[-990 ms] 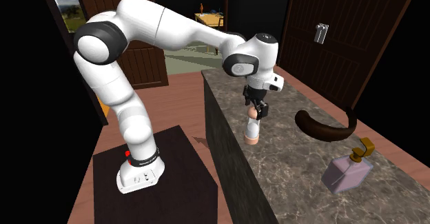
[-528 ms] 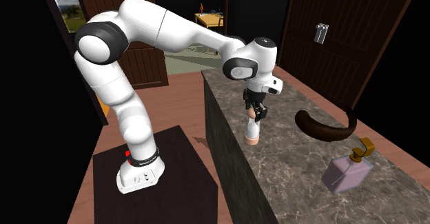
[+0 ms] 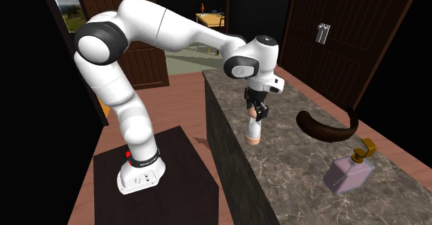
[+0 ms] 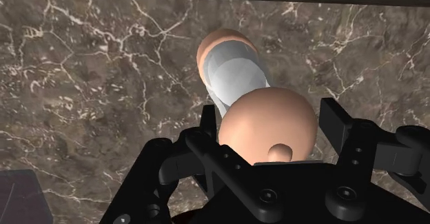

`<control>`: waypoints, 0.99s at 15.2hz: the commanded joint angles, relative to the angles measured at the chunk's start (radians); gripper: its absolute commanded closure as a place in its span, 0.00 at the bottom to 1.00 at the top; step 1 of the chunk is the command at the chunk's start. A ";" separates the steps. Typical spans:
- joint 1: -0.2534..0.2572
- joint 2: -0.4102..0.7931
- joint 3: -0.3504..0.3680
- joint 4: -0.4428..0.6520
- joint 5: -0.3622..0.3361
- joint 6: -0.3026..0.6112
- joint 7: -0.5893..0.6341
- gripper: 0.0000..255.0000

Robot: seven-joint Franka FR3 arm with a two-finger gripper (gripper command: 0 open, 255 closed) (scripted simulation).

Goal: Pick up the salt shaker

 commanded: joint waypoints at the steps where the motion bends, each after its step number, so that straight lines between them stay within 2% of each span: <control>1: 0.000 -0.005 0.002 0.019 -0.003 -0.023 0.006 1.00; 13: 0.000 -0.035 0.013 0.152 -0.021 -0.181 0.042 1.00; 15: 0.000 -0.035 0.013 0.154 -0.022 -0.183 0.042 1.00</control>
